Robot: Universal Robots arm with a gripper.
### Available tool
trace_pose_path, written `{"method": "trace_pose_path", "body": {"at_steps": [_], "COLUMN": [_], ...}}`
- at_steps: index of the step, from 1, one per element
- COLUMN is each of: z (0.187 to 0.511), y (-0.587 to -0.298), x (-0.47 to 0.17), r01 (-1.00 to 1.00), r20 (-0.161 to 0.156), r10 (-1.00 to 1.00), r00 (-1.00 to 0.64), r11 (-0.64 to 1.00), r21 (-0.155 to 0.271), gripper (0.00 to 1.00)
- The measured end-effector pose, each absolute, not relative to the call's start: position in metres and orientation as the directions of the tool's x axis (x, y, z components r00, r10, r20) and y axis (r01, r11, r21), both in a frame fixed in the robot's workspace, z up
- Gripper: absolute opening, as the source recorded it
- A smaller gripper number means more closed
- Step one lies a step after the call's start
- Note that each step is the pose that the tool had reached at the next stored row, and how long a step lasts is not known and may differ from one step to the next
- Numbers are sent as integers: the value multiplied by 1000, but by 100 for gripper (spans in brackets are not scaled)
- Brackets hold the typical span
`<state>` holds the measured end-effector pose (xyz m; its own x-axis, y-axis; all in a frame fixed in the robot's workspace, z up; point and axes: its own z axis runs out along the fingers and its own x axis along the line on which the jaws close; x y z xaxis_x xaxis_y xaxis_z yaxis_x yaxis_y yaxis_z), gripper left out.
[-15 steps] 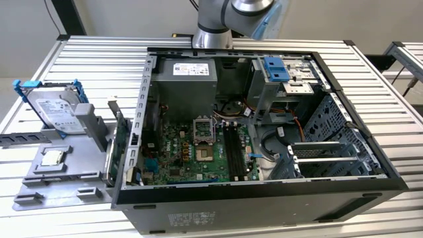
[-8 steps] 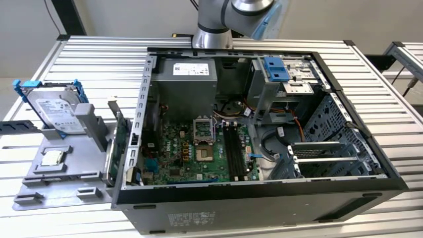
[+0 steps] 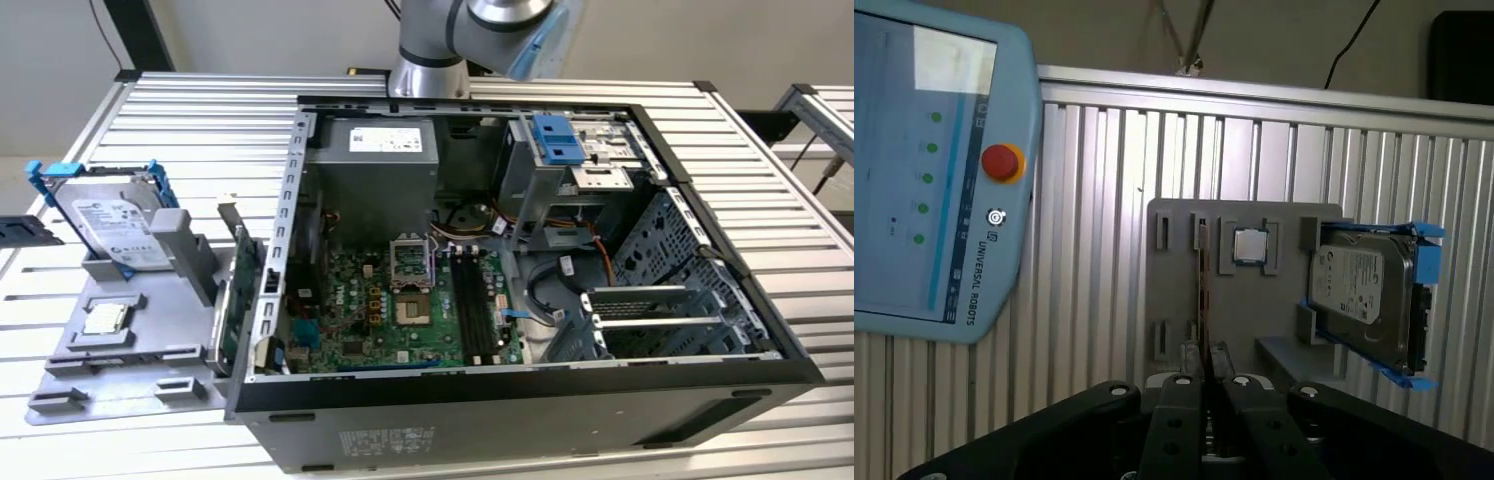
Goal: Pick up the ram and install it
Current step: 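Pick up the ram and move it above insertion slot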
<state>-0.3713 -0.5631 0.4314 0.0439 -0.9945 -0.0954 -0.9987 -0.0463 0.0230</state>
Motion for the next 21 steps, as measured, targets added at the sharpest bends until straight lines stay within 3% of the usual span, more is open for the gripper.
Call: {"method": "trace_pose_path", "body": {"at_steps": [21], "z": [443], "y": [-563], "x": [-353], "r01": [-999], "r20": [-95], "r10": [-995], "r00": [44], "r11": [-46], "r21": [23], "gripper": [0]}}
